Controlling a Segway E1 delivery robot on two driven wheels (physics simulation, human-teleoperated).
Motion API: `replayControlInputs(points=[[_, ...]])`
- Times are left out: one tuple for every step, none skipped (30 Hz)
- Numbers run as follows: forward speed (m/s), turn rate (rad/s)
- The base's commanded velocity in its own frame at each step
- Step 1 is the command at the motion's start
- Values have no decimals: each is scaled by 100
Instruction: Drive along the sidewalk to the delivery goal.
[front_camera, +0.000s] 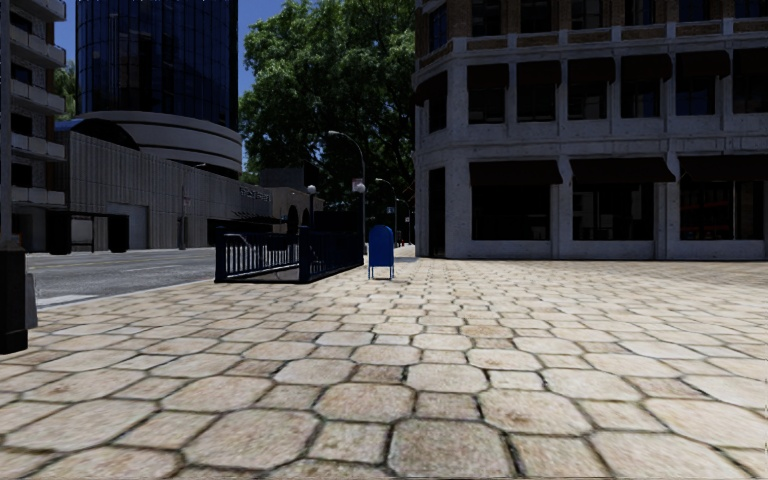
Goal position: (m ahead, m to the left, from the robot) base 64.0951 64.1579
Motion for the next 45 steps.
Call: replayControlInputs(points=[[124, 7], [124, 7], [124, 7], [124, 7], [124, 7], [124, 7], [124, 7], [124, 7], [124, 7], [124, 7], [124, 7], [124, 7], [124, 10], [124, 14], [124, 14], [124, 17], [125, 21], [125, 25], [125, 25], [125, 29], [125, 33], [125, 36], [125, 36], [126, 40], [129, 46], [129, 47], [129, 47], [130, 48], [130, 48], [130, 48], [130, 48], [130, 48], [130, 48], [130, 48], [130, 48], [130, 48], [130, 48], [130, 48], [130, 48], [130, 48], [130, 48], [130, 48], [130, 48], [130, 48], [130, 48]])
